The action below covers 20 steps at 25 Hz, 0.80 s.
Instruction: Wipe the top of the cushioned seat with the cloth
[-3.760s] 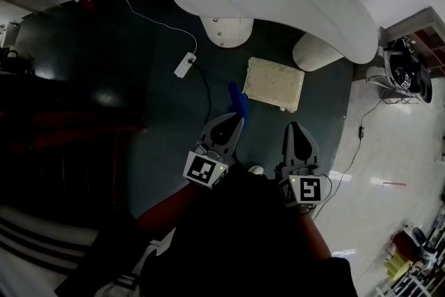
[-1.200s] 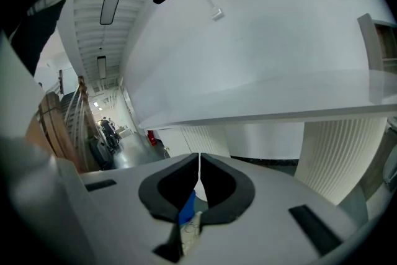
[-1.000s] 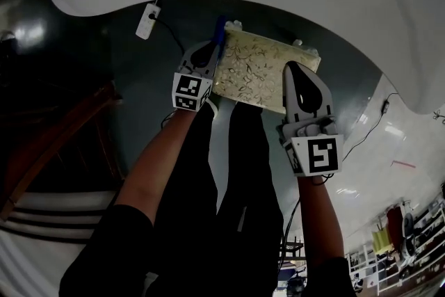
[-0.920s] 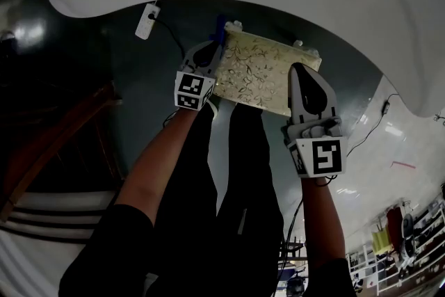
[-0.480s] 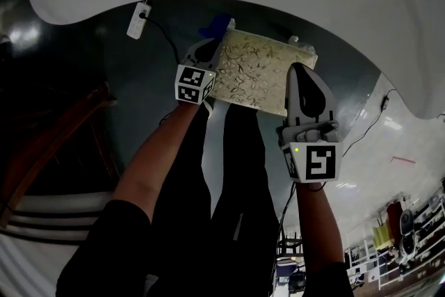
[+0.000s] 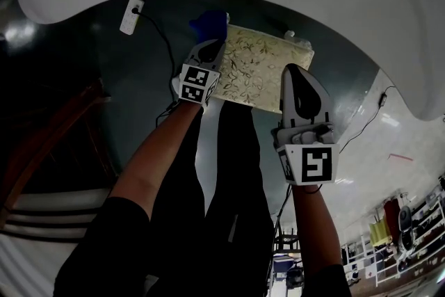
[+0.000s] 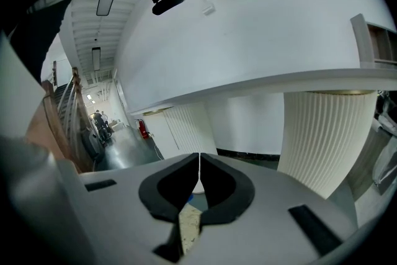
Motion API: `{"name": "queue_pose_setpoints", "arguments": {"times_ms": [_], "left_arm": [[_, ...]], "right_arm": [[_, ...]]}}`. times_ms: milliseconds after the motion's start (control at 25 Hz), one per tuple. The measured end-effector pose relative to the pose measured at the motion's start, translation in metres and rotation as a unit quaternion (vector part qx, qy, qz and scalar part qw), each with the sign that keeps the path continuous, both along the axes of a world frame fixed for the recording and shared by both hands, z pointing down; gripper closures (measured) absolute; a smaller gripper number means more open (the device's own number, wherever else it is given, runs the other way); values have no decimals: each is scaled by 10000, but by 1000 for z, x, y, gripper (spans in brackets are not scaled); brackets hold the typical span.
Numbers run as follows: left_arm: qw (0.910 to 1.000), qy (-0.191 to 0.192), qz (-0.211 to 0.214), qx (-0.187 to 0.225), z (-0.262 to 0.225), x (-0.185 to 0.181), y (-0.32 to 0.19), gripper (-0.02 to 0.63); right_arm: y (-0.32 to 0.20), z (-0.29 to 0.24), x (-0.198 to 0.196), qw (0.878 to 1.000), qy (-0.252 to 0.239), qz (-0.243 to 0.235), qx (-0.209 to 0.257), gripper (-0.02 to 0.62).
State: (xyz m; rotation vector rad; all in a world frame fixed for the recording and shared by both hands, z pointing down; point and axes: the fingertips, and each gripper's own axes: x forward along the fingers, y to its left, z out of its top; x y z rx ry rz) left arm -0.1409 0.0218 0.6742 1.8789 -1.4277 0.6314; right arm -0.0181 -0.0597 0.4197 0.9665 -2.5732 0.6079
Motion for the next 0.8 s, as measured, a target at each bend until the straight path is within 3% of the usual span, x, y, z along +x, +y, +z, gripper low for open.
{"name": "queue_pose_setpoints", "arguments": {"times_ms": [240,400,800], "left_arm": [[9999,16,77,-93,1,5,0,571],[9987,-84,481,-138,1,24,1,571],[9985,-86,515,-170,1,48,-5,571]], "right_arm": [[0,1,6,9999,-66,74,-40,558],[0,-1,5,9994,-288,138,-119,558],[-3,9,29,9990,-151,349,-217,558]]}}
